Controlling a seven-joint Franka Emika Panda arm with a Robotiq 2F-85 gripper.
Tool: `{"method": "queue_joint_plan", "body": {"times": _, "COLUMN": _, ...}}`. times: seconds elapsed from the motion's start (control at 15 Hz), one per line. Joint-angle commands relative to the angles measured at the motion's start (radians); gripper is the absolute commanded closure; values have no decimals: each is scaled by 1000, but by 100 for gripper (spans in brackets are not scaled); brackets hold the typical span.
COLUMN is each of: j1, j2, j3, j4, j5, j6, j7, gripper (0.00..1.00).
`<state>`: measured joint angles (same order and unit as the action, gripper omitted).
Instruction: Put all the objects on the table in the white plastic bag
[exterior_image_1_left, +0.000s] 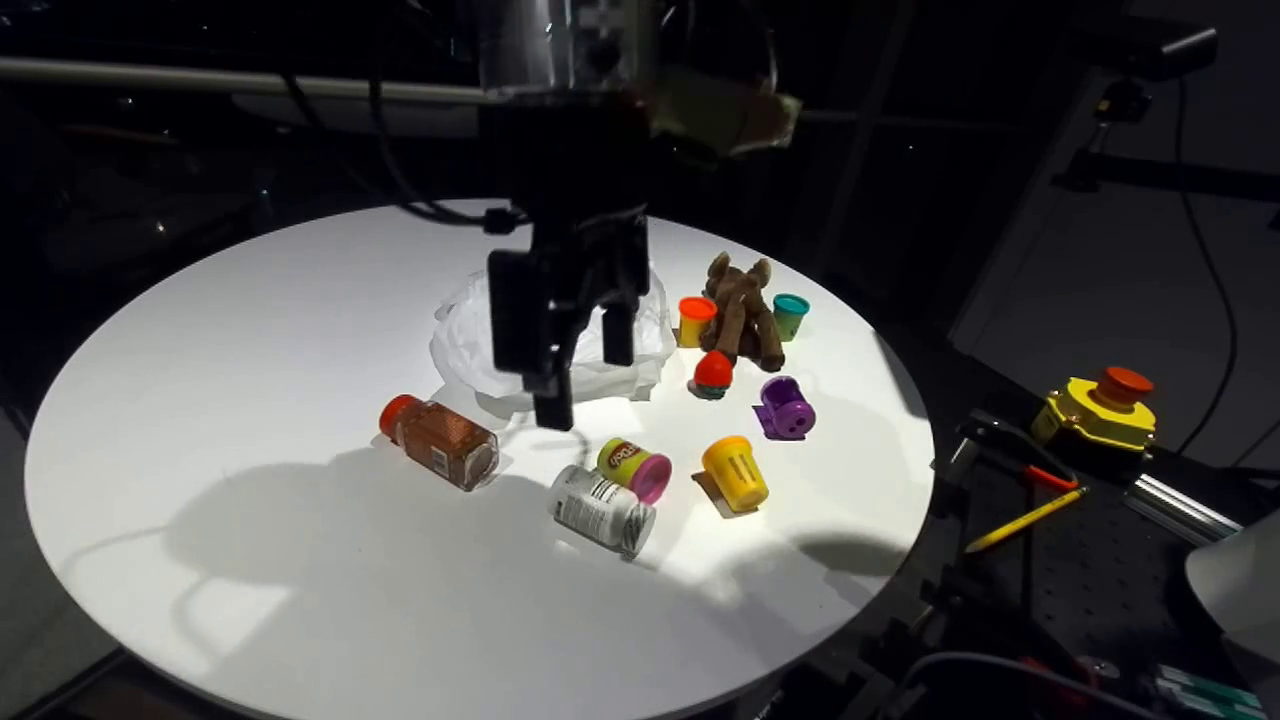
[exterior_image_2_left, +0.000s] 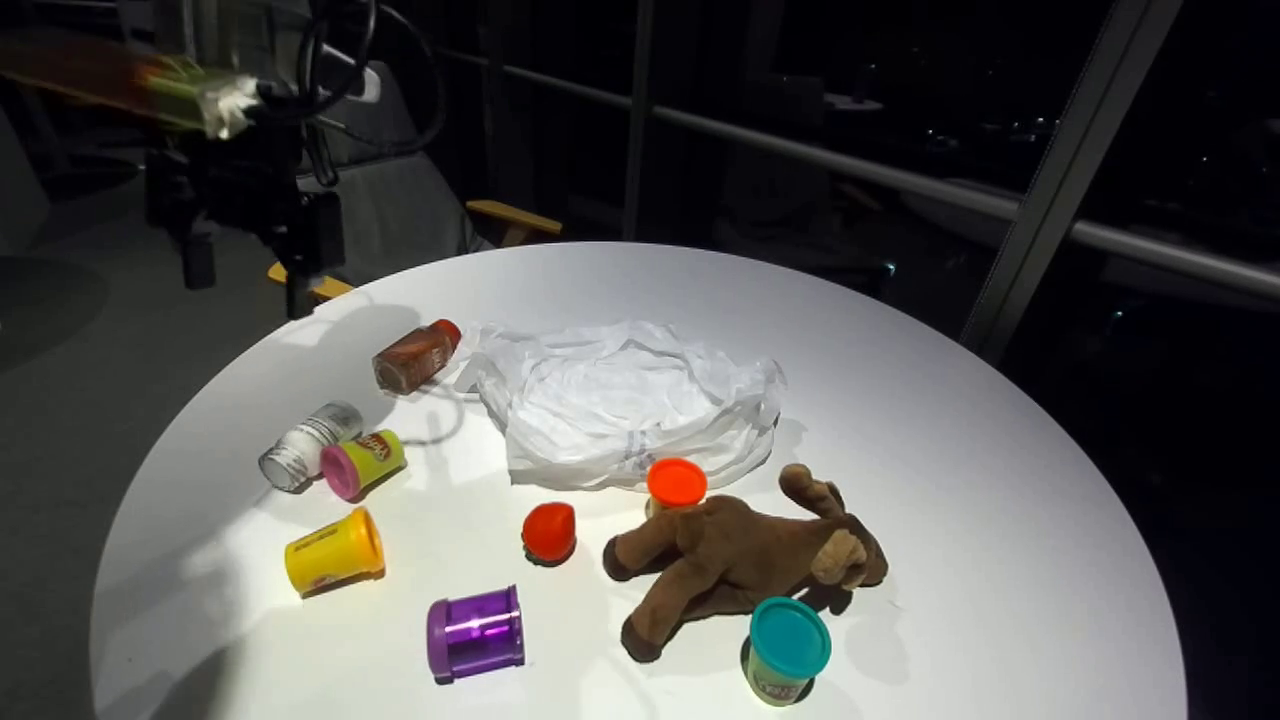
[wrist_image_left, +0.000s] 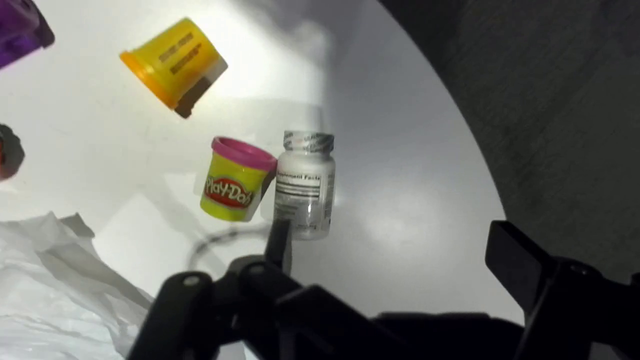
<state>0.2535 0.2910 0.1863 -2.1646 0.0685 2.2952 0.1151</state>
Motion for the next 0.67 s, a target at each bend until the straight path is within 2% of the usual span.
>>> {"method": "queue_joint_plan", "body": {"times": 0.0, "j1": 64, "j2": 195, "j3": -34, "j4": 152, "j5": -164, "j6": 133, "j7": 98, "gripper": 0}}
{"method": "queue_joint_plan", "body": {"times": 0.27, "j1": 121, "j2": 317, "j3": -94, "j4": 234, "j5": -241, "j6": 319, "j7": 151, "gripper": 0}}
{"method": "queue_joint_plan", "body": {"times": 0.6, "j1": 183, "j2": 396, "j3": -188, "j4": 318, "j5": -286, "j6": 372, "j7": 206, "gripper": 0}}
